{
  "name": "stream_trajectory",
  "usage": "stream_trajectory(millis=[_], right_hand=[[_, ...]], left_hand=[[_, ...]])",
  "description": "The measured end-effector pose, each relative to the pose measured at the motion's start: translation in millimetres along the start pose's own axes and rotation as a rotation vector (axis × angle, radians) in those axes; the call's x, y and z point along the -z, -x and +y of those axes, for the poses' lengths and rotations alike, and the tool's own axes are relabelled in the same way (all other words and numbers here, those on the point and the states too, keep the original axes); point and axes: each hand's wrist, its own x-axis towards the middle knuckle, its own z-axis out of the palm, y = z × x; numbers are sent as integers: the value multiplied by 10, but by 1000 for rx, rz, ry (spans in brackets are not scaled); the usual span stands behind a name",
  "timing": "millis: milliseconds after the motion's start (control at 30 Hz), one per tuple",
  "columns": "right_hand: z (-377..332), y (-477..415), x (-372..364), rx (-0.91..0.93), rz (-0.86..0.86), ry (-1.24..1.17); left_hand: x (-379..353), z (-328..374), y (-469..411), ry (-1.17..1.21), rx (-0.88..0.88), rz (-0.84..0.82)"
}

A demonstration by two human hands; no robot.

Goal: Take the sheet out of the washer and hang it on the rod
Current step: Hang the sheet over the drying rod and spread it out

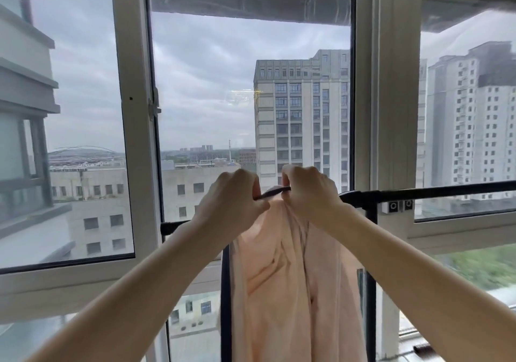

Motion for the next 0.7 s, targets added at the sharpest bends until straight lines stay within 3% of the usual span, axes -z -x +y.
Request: stream_trajectory(millis=[100,200,300,400,500,700], right_hand=[[79,-97,75,-8,-92,-119],[140,-207,98,-30,-94,-158],[83,-299,113,-92,-221,-355],[-77,-416,56,-128,-214,-509],[-324,-534,-72,-90,-227,-508],[-803,-589,-347,87,-505,-442]], left_hand=[[4,-96,53,35,27,-84],[36,-152,85,106,30,-11],[54,-186,119,205,70,53],[64,-232,172,342,150,43],[105,-324,242,484,236,39],[136,-706,515,523,316,114]])
